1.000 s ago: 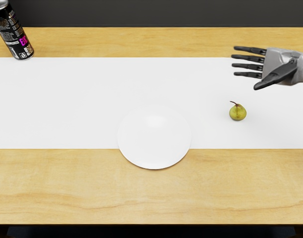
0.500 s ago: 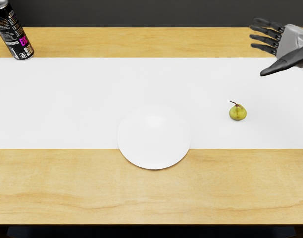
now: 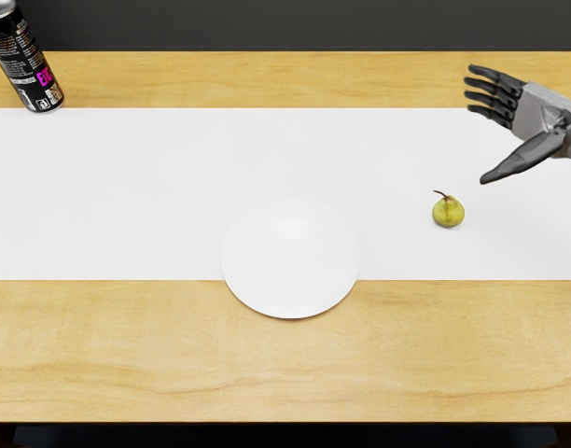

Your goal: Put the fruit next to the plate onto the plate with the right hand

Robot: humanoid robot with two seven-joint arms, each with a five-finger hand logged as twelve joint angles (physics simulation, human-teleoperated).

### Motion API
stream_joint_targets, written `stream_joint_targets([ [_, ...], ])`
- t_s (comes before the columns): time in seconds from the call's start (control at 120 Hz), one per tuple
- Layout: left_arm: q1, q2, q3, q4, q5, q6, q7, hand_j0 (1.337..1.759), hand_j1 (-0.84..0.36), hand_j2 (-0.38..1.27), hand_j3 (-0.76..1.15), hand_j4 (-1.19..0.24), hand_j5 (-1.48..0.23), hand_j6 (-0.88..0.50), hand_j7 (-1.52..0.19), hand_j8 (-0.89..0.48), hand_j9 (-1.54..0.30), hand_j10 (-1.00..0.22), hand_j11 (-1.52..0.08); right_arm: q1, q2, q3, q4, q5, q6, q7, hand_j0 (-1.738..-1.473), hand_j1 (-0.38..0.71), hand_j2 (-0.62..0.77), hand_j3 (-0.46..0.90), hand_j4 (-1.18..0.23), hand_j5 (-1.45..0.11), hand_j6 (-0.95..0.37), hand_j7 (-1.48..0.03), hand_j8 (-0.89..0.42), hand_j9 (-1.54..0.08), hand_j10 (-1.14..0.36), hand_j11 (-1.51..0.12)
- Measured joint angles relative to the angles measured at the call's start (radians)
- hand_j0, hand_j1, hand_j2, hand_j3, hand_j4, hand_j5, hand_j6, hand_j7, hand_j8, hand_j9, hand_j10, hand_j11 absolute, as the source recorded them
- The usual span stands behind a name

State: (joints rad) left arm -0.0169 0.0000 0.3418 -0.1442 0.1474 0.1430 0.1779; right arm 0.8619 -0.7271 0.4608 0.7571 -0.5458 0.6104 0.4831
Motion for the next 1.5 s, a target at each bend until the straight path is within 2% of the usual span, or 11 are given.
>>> stream_joint_targets([
  [0.15,0.0,0.0,0.0,0.0,0.0,0.0,0.0,1.658,0.35,0.0,0.0,0.0,0.0,0.0,0.0,0.0,0.0,0.0,0.0,-0.017,0.028,-0.013,-0.059,-0.001,0.0,0.028,-1.658,-0.31,0.0,0.0,-0.03,-0.04,-0.03,-0.04,-0.03,-0.04,-0.03,-0.04],
  [0.533,0.0,0.0,0.0,0.0,0.0,0.0,0.0,1.658,0.35,0.0,0.0,0.0,0.0,0.0,0.0,0.0,0.0,0.0,0.0,-0.063,0.117,-0.017,-0.17,0.012,0.0,0.039,-1.658,-0.31,0.0,0.0,-0.03,-0.04,-0.04,-0.04,-0.03,-0.04,-0.03,-0.04],
  [0.692,0.0,0.0,0.0,0.0,0.0,0.0,0.0,1.658,0.35,0.0,0.0,0.0,0.0,0.0,0.0,0.0,0.0,0.0,0.0,-0.093,0.135,-0.038,-0.194,0.011,0.0,0.099,-1.658,-0.31,0.0,0.0,-0.04,-0.05,-0.04,-0.05,-0.04,-0.05,-0.04,-0.05],
  [0.817,0.0,0.0,0.0,0.0,0.0,0.0,0.0,1.658,0.35,0.0,0.0,0.0,0.0,0.0,0.0,0.0,0.0,0.0,0.0,-0.102,0.164,-0.095,-0.199,0.011,-0.034,0.119,-1.658,-0.31,0.0,0.0,-0.04,-0.05,-0.04,-0.05,-0.04,-0.05,-0.04,-0.05],
  [0.983,0.0,0.0,0.0,0.0,0.0,0.0,0.0,1.658,0.35,0.0,0.0,0.0,0.0,0.0,0.0,0.0,0.0,0.0,0.0,-0.105,0.19,-0.154,-0.202,0.01,-0.114,0.126,-1.658,-0.3,0.0,0.0,-0.04,-0.05,-0.04,-0.05,-0.04,-0.05,-0.04,-0.05],
  [1.283,0.0,0.0,0.0,0.0,0.0,0.0,0.0,1.658,0.35,0.0,0.0,0.0,0.0,0.0,0.0,0.0,0.0,0.0,0.0,-0.106,0.198,-0.17,-0.204,0.01,-0.151,0.128,-1.658,-0.28,-0.01,0.0,-0.06,-0.07,-0.06,-0.07,-0.06,-0.07,-0.06,-0.07],
  [1.5,0.0,0.0,0.0,0.0,0.0,0.0,0.0,1.658,0.35,0.0,0.0,0.0,0.0,0.0,0.0,0.0,0.0,0.0,0.0,-0.106,0.208,-0.172,-0.223,0.007,-0.16,0.128,-1.658,-0.15,-0.03,0.0,-0.17,-0.22,-0.17,-0.22,-0.17,-0.22,-0.17,-0.22],
])
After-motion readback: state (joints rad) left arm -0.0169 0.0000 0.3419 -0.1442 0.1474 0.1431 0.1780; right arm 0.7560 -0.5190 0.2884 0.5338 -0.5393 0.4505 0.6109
